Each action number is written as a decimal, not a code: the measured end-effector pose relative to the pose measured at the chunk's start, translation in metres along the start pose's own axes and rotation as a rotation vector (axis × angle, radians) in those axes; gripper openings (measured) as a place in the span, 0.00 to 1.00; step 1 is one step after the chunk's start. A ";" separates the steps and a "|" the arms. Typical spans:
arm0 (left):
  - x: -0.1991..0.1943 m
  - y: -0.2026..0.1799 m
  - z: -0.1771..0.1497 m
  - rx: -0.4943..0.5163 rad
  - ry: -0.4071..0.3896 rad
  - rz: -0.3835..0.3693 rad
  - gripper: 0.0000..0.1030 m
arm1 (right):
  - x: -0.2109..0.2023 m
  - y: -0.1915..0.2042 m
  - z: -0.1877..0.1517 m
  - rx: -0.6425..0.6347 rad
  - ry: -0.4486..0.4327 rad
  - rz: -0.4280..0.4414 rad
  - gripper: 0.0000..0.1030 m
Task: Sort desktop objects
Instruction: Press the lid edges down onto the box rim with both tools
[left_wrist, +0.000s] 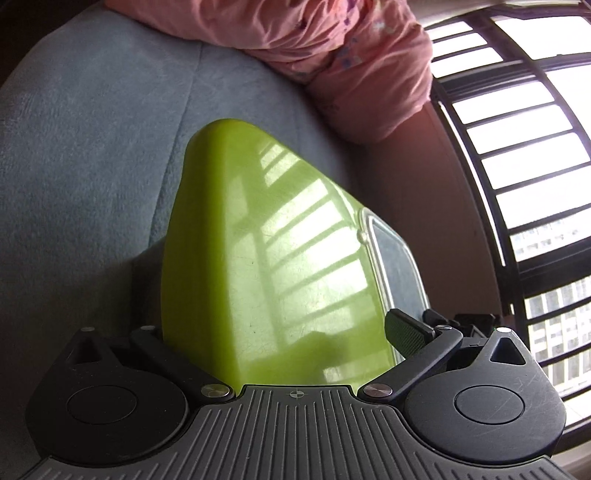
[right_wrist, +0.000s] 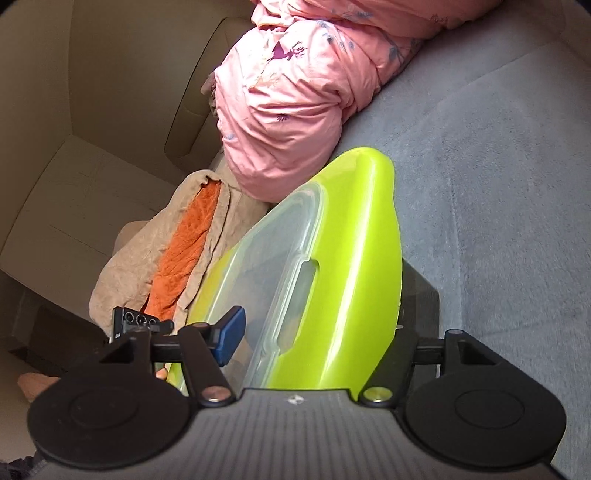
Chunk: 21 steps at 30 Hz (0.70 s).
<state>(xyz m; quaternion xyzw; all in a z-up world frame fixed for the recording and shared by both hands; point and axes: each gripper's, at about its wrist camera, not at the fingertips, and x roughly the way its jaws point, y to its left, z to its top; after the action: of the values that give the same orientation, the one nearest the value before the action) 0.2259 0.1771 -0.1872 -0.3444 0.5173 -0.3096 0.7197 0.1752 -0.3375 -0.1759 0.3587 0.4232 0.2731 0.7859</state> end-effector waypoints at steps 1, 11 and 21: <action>0.002 0.002 0.000 -0.017 0.010 0.007 0.99 | 0.002 -0.002 0.000 0.010 0.006 -0.008 0.63; -0.022 0.044 -0.024 -0.179 0.060 -0.168 1.00 | 0.017 -0.031 -0.031 0.188 0.212 -0.054 0.85; -0.036 0.011 -0.020 -0.039 -0.050 0.175 0.99 | -0.011 0.001 -0.022 -0.030 0.119 -0.220 0.74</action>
<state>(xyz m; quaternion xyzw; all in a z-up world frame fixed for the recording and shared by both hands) 0.1984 0.2087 -0.1820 -0.3195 0.5335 -0.2267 0.7496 0.1501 -0.3377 -0.1782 0.2813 0.5018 0.2124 0.7899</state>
